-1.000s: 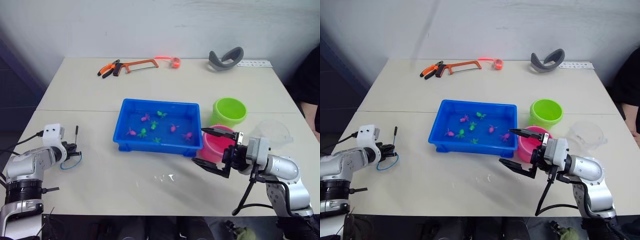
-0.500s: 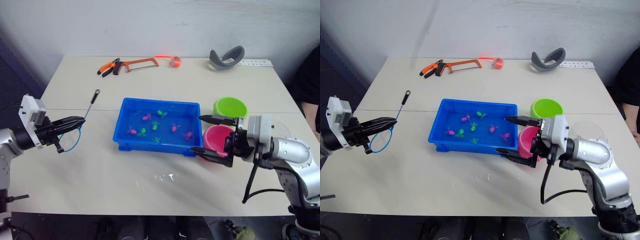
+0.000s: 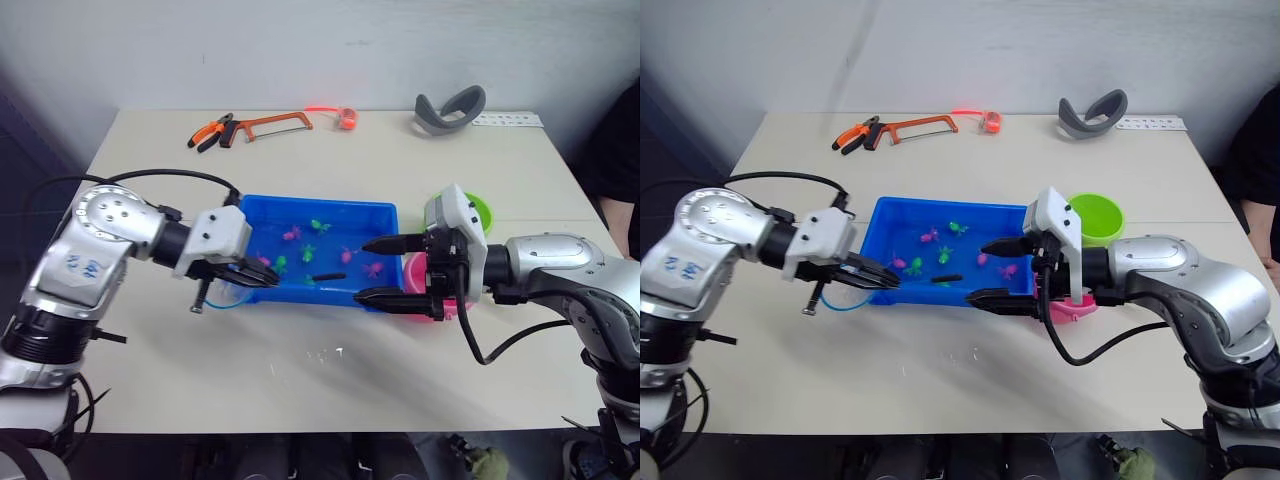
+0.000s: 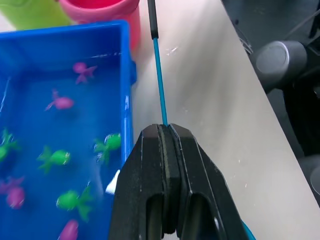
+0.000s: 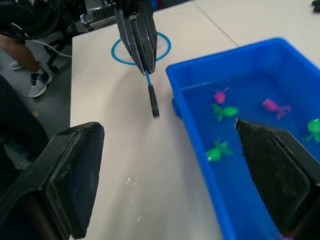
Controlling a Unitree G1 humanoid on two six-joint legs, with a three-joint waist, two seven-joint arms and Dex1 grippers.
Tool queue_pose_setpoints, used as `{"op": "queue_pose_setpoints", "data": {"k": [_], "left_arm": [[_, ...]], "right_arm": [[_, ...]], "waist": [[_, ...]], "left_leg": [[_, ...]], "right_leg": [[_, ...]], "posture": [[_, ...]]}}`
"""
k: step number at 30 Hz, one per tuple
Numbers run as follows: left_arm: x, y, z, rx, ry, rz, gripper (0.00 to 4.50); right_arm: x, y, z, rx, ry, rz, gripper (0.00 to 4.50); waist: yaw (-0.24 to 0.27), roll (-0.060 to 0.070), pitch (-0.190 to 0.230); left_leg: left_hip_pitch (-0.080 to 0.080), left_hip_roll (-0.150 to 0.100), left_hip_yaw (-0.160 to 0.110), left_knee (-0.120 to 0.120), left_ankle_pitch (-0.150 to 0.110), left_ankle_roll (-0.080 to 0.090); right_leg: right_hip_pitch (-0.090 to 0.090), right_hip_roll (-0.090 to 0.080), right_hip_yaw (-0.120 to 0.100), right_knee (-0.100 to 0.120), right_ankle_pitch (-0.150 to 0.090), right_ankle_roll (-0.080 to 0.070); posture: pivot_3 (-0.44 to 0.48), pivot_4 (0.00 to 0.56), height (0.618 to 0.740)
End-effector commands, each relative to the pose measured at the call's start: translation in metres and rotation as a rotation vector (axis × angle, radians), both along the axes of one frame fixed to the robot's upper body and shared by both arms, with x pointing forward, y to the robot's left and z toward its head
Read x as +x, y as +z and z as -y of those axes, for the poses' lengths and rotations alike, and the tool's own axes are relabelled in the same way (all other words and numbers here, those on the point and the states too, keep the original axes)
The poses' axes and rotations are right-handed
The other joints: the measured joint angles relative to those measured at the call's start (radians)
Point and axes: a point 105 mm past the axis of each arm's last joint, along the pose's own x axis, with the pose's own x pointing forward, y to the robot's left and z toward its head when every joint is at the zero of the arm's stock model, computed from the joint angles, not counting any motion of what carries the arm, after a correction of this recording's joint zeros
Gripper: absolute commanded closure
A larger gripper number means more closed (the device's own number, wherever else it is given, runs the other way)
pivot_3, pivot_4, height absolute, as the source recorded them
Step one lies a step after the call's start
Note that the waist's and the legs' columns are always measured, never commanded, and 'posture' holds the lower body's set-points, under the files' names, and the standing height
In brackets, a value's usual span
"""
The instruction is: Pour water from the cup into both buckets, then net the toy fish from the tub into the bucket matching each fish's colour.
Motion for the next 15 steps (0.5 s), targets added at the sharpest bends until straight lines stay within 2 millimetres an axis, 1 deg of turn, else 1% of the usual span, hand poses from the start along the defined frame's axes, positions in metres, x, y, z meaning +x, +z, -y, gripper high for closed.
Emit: {"op": "queue_pose_setpoints", "data": {"k": [1,3,6,11,15], "left_arm": [[0.000,0.004,0.021,0.008,-0.056,0.071,4.43],[0.002,0.005,0.029,-0.006,-0.063,0.069,4.43],[0.004,0.004,0.032,0.015,-0.070,0.084,4.43],[0.007,0.007,0.038,-0.002,-0.079,0.103,4.43],[0.007,0.007,0.040,0.007,-0.076,0.112,4.43]], "right_arm": [[-0.006,0.001,-0.011,-0.018,0.035,0.024,0.00],[-0.005,-0.003,-0.019,-0.014,0.035,0.011,0.00],[-0.004,-0.008,-0.024,-0.016,0.034,-0.002,0.00],[-0.003,-0.011,-0.028,-0.014,0.028,-0.022,0.00],[0.000,-0.012,-0.027,-0.030,0.015,-0.026,0.00]], "waist": [[-0.001,-0.001,0.000],[0.000,-0.001,0.001],[-0.001,-0.001,0.001],[0.000,-0.001,0.001],[0.000,-0.001,0.001]], "left_leg": [[0.000,0.000,0.000,0.001,0.000,0.000],[-0.001,0.000,-0.001,0.003,0.000,0.000],[-0.001,0.000,-0.001,0.004,0.000,0.000],[-0.002,0.000,-0.003,0.009,0.000,0.000],[-0.008,0.000,-0.004,0.014,0.000,0.001]], "right_leg": [[0.000,0.000,0.000,0.000,0.000,0.000],[0.000,0.000,0.000,0.001,0.000,0.000],[0.000,0.000,0.000,0.003,0.000,0.000],[0.000,-0.001,0.000,0.005,0.000,0.000],[-0.004,-0.001,-0.001,0.008,0.000,0.001]], "posture": [[0.000,0.150,0.740],[0.000,0.150,0.740],[0.000,0.150,0.740],[0.000,0.150,0.740],[0.000,0.150,0.740]]}}
